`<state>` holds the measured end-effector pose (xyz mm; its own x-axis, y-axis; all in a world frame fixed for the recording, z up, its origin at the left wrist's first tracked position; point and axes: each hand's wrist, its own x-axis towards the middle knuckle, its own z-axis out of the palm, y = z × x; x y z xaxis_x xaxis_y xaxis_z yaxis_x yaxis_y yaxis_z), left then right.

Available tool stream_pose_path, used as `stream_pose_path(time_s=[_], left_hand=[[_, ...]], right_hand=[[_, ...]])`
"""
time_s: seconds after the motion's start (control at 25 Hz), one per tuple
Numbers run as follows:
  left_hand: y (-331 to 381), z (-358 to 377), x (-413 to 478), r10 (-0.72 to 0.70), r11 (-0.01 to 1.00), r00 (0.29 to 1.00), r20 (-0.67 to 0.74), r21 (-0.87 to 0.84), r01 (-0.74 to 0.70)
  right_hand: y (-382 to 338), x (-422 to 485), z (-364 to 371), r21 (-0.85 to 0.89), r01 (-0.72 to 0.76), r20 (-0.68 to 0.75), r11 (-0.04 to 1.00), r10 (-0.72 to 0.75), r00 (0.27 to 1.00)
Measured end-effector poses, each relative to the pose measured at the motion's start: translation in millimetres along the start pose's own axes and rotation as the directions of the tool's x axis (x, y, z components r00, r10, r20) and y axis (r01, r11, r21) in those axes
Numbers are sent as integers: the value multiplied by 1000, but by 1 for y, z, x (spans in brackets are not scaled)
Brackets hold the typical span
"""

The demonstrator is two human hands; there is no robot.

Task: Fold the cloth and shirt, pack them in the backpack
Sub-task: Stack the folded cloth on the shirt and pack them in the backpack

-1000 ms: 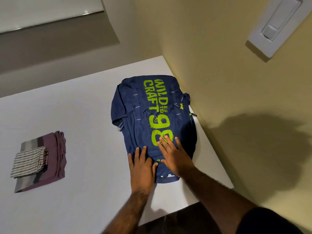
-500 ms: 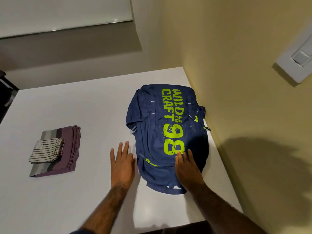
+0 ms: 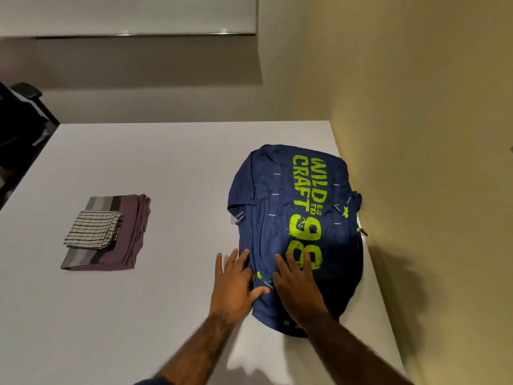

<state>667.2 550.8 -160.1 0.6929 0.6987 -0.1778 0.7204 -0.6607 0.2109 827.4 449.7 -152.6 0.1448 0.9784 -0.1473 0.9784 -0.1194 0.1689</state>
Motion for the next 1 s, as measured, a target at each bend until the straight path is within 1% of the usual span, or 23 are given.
stream_pose_path(time_s=[0.08,0.12,0.24,0.32,0.4,0.52,0.56,0.6,0.64,0.68,0.72,0.76,0.8,0.84,0.88,0.92,1.0], left_hand=[[8,-6,0,-45,998,998,51,47,42],[11,-8,0,-79,997,996,44,15,78],[20,-12,0,-216,957,976,27,-190,218],[23,-12,5,-272,918,958,94,-274,288],[25,-10,10,-289,894,941,176,-302,331],[23,-12,20,-320,791,903,287,-443,421],[22,-15,22,-331,778,894,303,-448,440],[23,-20,22,-342,799,888,306,-402,446],[24,-21,23,-331,858,903,273,-312,409],[23,-21,25,-282,928,934,219,-186,323],[22,-21,24,-197,977,969,147,-55,207],[20,-23,21,-92,995,992,81,56,87],[16,-24,19,6,991,1000,24,136,-10],[9,-25,20,83,978,997,-6,193,-80],[2,-28,23,127,963,992,-25,243,-117],[-6,-33,30,153,951,986,-58,281,-131],[-18,-43,49,146,951,986,-83,287,-117]], right_hand=[[3,-1,-2,-8,7,11,1000,-7,1000],[4,-2,-4,5,8,8,1000,-8,1000],[2,0,-6,81,14,9,997,-15,1000],[1,-1,-7,125,26,-2,992,-26,1000],[5,-4,-6,146,67,-23,987,-65,998],[11,-11,-8,123,123,-98,985,-111,989],[11,-11,-9,112,125,-117,986,-112,987],[11,-11,-10,104,125,-133,987,-111,985],[11,-12,-12,99,123,-147,987,-108,983],[11,-13,-14,96,125,-157,988,-109,982],[11,-14,-15,94,126,-163,988,-110,980],[10,-15,-16,94,125,-158,988,-109,981],[10,-16,-17,95,122,-147,988,-107,983],[10,-18,-18,100,115,-132,988,-102,986],[8,-19,-20,109,109,-118,988,-96,988],[7,-20,-22,113,103,-113,988,-90,990],[3,-20,-24,116,89,-108,989,-76,991]])
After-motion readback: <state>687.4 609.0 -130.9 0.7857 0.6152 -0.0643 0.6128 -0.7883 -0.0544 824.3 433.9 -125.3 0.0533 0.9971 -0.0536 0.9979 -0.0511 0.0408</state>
